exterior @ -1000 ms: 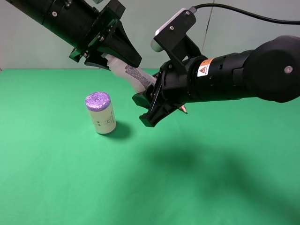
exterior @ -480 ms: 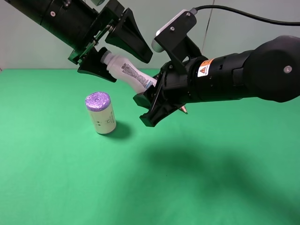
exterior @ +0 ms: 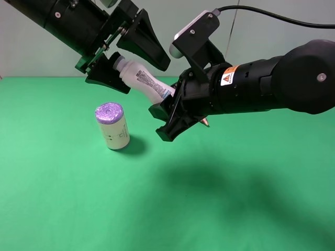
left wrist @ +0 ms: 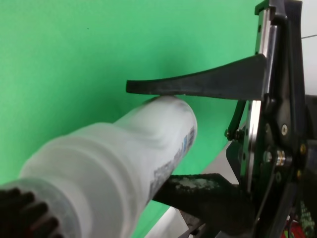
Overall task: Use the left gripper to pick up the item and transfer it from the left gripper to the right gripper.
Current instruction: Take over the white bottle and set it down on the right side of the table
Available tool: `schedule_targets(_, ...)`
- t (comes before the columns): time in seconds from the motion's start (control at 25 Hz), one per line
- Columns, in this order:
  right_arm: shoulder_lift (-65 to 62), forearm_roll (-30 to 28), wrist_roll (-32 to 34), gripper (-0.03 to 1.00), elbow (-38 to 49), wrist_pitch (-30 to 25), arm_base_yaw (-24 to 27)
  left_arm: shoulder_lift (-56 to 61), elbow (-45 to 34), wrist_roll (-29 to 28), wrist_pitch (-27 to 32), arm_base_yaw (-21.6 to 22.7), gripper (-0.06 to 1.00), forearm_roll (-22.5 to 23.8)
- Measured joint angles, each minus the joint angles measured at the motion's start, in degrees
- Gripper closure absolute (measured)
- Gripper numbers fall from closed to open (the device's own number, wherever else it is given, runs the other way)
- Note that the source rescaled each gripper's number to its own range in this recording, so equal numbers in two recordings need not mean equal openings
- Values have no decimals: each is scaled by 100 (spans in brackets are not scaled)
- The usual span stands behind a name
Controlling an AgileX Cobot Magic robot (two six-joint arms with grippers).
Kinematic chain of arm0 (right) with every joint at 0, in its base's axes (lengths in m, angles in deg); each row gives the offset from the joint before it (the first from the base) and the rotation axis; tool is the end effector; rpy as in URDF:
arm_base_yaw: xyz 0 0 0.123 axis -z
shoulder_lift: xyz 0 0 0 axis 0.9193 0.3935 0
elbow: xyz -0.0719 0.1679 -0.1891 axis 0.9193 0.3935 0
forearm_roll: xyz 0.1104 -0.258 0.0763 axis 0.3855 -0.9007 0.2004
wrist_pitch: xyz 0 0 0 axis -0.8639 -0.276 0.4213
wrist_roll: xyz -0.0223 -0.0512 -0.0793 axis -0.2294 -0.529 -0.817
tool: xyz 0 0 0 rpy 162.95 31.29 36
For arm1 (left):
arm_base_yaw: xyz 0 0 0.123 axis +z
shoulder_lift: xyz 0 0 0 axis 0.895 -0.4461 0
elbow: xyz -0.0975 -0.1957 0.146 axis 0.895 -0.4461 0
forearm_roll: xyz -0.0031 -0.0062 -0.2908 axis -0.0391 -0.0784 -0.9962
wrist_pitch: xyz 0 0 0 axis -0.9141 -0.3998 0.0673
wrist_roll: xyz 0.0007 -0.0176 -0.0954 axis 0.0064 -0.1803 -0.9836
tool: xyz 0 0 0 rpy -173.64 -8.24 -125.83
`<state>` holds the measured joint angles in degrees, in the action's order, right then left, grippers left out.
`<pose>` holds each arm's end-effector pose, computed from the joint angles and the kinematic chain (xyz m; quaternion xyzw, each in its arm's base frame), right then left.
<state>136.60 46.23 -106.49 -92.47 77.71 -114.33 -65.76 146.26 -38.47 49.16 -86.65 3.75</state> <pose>0.2297 0.2501 0.1938 -0.4399 0.7556 0.1420 0.4640 0.3157 -0.1982 0.2604 0.1875 0.9004 -0.3622 0.1514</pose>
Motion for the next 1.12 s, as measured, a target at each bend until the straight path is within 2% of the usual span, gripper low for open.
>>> schedule_targets(0.2, 0, 0, 0, 90, 0, 0, 0, 423, 0, -116, -12, 0, -5, 575)
schedule_targets(0.52, 0, 2, 20, 91, 0, -37, 0, 1198, 0, -860, 23, 0, -5, 2174)
schedule_targets(0.88, 0, 12, 93, 92, 0, -37, 0, 2164, 0, -1313, 191, 5, -5, 3038)
schedule_targets(1.12, 0, 42, 147, 92, 0, -68, 0, 2890, 0, -1786, 514, 5, -5, 3765)
